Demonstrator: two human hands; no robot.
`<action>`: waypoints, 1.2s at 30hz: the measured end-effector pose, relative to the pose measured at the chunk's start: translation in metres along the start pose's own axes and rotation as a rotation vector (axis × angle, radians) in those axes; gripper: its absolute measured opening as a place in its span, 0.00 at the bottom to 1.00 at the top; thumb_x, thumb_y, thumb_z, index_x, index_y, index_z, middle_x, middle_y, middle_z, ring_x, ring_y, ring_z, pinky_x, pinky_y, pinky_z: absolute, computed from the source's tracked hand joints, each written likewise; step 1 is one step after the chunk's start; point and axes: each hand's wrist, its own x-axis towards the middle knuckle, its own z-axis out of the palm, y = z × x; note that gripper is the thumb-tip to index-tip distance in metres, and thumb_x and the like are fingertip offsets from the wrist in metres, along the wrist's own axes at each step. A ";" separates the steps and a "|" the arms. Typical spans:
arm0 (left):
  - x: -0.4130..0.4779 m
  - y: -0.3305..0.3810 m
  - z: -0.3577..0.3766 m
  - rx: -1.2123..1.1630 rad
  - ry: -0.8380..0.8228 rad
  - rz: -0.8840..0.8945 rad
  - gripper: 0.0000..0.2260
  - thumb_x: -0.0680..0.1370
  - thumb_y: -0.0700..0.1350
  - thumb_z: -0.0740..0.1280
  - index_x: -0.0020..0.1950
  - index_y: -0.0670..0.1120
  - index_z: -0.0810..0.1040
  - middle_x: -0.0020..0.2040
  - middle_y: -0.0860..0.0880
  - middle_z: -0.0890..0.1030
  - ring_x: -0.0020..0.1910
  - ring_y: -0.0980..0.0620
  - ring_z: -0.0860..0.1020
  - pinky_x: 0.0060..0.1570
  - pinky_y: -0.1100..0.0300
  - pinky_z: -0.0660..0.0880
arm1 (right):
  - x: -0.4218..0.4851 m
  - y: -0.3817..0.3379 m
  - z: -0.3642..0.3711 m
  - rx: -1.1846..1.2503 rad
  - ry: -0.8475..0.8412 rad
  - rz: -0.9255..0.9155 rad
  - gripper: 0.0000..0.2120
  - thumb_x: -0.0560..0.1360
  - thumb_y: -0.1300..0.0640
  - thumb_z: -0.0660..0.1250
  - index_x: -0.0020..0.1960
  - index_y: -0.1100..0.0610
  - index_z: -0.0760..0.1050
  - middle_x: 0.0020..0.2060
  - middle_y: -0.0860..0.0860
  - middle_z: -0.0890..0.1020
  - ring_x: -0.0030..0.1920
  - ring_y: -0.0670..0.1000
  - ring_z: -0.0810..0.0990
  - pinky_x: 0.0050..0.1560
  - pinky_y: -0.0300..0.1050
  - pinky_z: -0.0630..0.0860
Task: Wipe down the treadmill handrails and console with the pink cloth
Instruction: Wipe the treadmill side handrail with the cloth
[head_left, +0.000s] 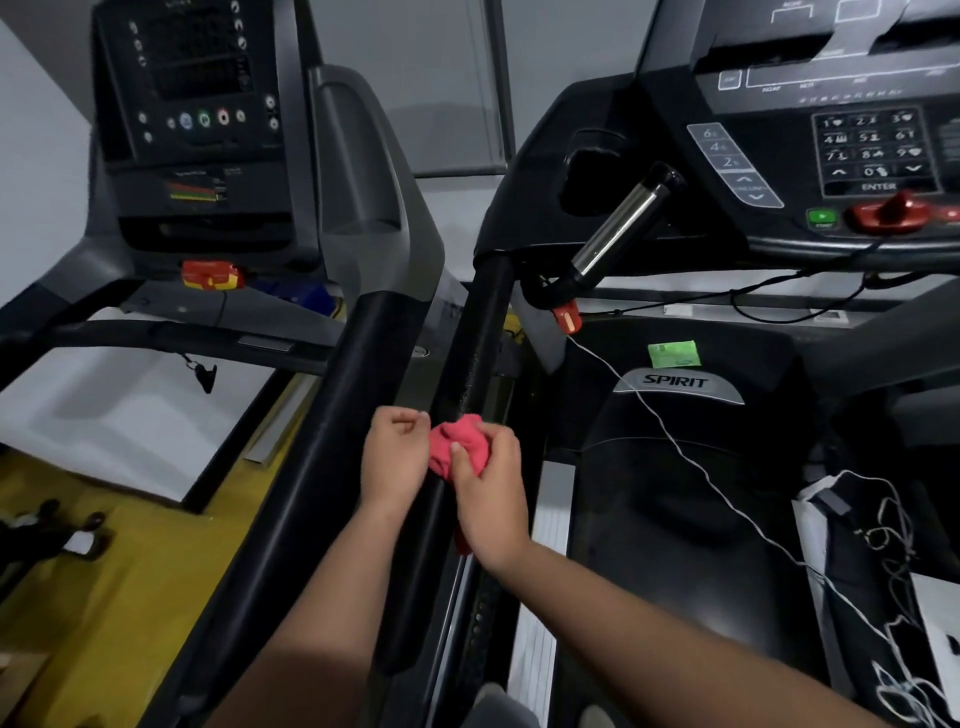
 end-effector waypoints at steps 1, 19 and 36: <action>0.005 -0.003 0.003 -0.004 -0.002 -0.027 0.05 0.79 0.44 0.63 0.46 0.44 0.74 0.40 0.47 0.78 0.40 0.51 0.77 0.43 0.58 0.72 | -0.002 0.002 -0.001 -0.053 -0.034 -0.009 0.12 0.78 0.53 0.63 0.60 0.54 0.69 0.58 0.49 0.71 0.51 0.41 0.73 0.55 0.37 0.72; 0.023 -0.021 0.021 -0.235 0.081 -0.239 0.15 0.80 0.45 0.53 0.49 0.41 0.78 0.50 0.43 0.80 0.50 0.45 0.77 0.54 0.52 0.71 | 0.019 0.001 -0.007 -0.221 -0.092 -0.108 0.10 0.78 0.57 0.59 0.58 0.50 0.74 0.55 0.48 0.76 0.49 0.39 0.71 0.50 0.26 0.68; 0.014 -0.015 0.018 -0.081 0.017 -0.144 0.11 0.75 0.37 0.57 0.33 0.42 0.70 0.29 0.48 0.69 0.30 0.51 0.67 0.29 0.57 0.61 | 0.042 -0.009 -0.003 -0.360 -0.046 -0.151 0.13 0.77 0.48 0.64 0.57 0.53 0.75 0.53 0.51 0.77 0.51 0.51 0.78 0.51 0.42 0.74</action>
